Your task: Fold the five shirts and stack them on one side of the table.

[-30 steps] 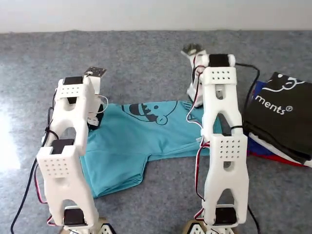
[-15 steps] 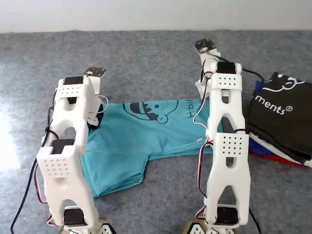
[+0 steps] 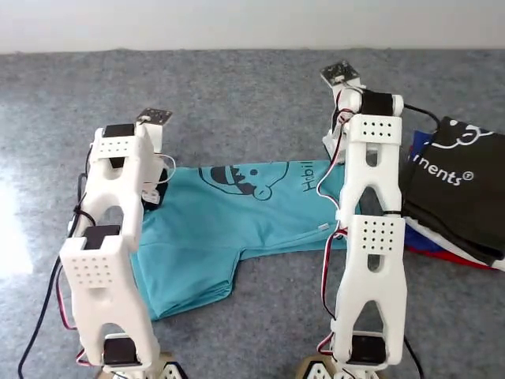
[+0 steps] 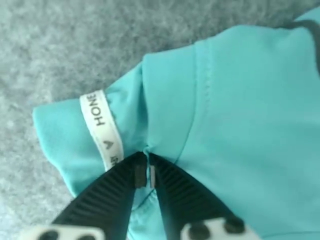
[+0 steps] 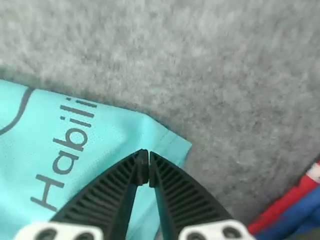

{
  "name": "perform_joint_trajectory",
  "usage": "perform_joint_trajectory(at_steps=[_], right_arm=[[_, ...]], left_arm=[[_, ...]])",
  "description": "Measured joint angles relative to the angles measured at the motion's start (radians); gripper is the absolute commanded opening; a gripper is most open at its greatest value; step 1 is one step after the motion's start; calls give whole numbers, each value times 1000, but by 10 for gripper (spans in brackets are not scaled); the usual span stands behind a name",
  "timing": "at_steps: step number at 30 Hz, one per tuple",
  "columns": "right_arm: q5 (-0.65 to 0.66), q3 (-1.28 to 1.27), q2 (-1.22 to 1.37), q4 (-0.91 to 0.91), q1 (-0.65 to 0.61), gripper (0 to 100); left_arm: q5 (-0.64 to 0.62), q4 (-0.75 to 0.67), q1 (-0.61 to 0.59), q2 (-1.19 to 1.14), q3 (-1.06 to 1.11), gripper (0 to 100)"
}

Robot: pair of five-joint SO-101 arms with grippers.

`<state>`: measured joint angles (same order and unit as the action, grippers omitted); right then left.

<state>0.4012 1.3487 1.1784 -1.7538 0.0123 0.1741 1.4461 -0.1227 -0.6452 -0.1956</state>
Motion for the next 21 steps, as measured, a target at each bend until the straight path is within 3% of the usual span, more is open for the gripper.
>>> perform_joint_trajectory(at_steps=[10,21], right_arm=[[0,-253,-52,34,11,15],[64,-2,-48,97,95,14]], left_arm=[[0,0,0,0,0,20],[0,0,0,0,0,20]])
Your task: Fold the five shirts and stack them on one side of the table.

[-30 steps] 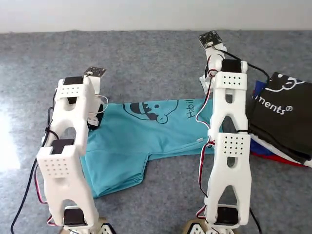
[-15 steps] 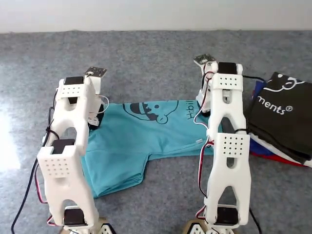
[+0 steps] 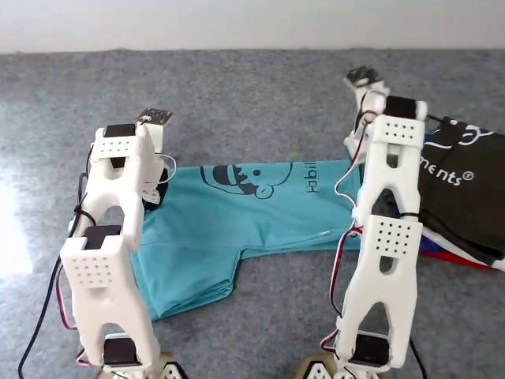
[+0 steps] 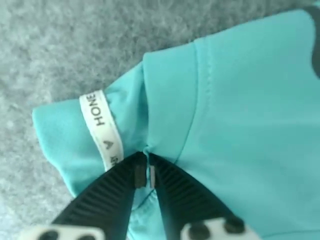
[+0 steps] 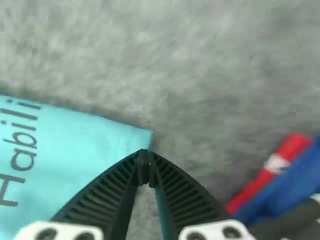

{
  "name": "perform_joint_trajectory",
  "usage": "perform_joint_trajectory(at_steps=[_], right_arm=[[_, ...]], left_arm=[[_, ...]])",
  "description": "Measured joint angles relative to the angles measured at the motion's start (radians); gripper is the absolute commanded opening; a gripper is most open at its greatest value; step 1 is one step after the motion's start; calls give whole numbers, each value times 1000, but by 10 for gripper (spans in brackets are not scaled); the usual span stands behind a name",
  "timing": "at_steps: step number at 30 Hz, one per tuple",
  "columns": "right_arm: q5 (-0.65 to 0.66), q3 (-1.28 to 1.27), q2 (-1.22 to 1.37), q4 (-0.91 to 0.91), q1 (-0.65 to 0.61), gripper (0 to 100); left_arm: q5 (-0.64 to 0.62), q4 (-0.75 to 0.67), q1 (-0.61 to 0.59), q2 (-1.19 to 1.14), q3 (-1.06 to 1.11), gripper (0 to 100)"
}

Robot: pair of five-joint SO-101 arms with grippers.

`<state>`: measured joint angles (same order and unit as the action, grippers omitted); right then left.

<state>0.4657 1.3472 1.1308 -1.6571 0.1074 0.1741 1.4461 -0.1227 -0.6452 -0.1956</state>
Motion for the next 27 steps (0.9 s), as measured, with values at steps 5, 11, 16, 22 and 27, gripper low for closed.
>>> perform_joint_trajectory(at_steps=[5,11,16,22,27], right_arm=[[0,109,0,-97,-43,14],[-32,-14,-94,-97,-69,15],[-35,-301,-296,-98,-98,15],[-35,-672,-562,-98,-138,15],[-35,-905,-709,-98,-149,15]], left_arm=[[0,0,0,0,0,19],[2,46,12,49,3,19],[5,98,25,238,3,22],[5,189,23,456,3,22],[5,249,23,523,8,43]])
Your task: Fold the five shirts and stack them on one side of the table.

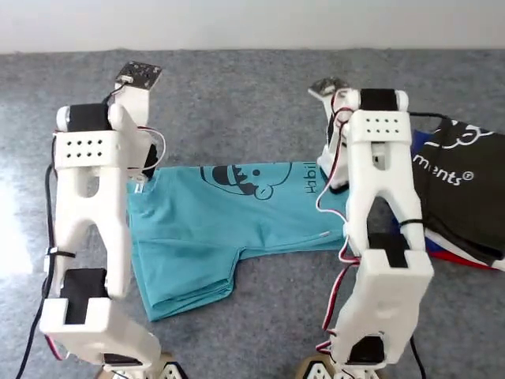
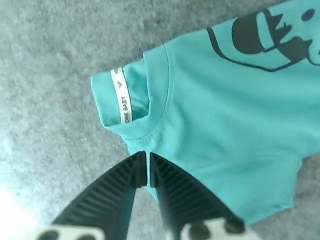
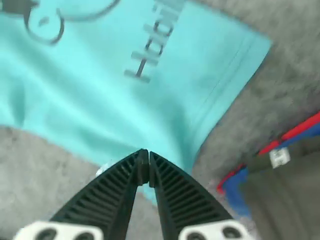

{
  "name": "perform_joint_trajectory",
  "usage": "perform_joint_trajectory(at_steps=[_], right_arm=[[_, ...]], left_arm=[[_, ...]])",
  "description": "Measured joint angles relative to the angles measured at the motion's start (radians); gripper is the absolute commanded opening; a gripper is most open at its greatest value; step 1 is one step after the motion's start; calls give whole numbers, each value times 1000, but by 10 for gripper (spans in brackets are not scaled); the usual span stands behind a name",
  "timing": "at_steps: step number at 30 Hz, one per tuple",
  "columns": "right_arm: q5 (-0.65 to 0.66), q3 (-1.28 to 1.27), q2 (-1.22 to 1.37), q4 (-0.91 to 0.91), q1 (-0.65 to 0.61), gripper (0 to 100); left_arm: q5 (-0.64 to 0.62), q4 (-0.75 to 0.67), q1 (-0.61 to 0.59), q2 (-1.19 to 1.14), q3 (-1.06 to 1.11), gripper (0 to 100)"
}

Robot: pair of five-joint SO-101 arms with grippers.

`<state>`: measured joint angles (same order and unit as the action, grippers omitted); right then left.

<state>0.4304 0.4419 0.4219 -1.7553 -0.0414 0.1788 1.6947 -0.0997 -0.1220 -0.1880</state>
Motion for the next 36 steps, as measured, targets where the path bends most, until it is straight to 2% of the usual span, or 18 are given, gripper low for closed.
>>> perform_joint_trajectory(at_steps=[4,14,21,26,30,36], right_arm=[[0,-132,-64,0,-9,15],[-5,-269,-87,29,-14,15],[-5,-462,-91,176,-6,15],[-5,-631,-91,310,69,15],[-5,-640,-100,308,77,15],[-5,-540,-160,232,-3,15]], left_arm=[[0,5,-2,6,57,106],[0,37,-18,61,66,108],[0,38,-160,218,114,108],[31,40,-259,327,250,108],[58,40,-310,417,348,108],[69,41,-324,497,385,107]])
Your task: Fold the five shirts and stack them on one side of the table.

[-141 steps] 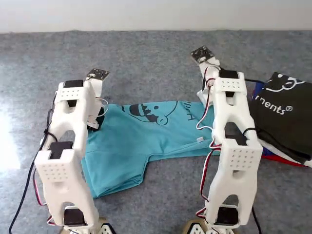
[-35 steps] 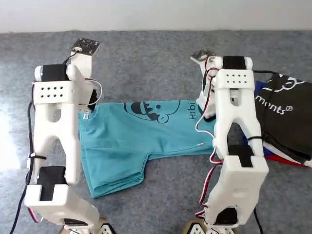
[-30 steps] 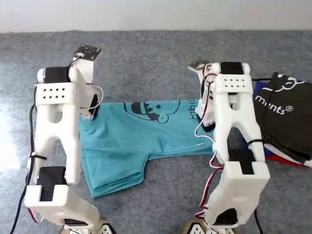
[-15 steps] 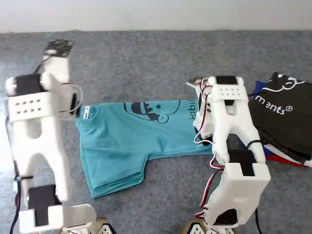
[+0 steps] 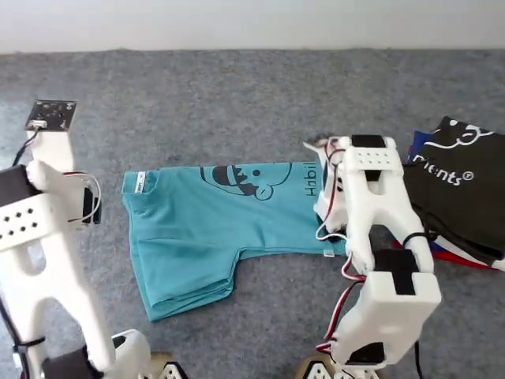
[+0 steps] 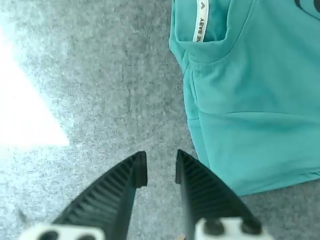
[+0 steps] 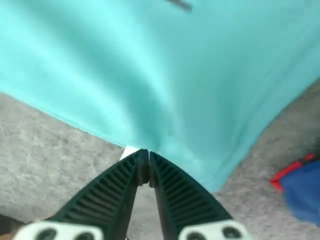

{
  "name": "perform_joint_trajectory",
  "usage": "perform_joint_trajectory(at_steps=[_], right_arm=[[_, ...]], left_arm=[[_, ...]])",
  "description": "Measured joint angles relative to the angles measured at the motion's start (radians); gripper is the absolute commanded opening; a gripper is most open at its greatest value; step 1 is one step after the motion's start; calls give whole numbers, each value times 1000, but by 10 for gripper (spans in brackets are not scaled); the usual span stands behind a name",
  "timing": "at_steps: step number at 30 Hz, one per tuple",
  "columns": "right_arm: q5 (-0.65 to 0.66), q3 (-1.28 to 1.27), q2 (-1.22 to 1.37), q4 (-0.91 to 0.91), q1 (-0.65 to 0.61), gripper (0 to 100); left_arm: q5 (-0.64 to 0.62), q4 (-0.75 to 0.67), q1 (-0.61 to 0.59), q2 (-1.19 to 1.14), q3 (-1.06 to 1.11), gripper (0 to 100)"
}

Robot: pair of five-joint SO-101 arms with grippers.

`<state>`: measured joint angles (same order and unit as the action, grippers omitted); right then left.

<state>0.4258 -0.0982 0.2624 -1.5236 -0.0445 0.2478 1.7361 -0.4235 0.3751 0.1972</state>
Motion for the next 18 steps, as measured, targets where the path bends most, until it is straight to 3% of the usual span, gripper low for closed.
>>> perform_joint_trajectory(at_steps=[8,13,18], right_arm=[[0,48,-14,-34,-15,15],[0,55,-77,-120,-181,12],[-48,63,-107,-129,-387,11]], left_arm=[[0,0,0,167,0,80],[15,3,-124,265,58,81],[135,3,-311,275,109,81]])
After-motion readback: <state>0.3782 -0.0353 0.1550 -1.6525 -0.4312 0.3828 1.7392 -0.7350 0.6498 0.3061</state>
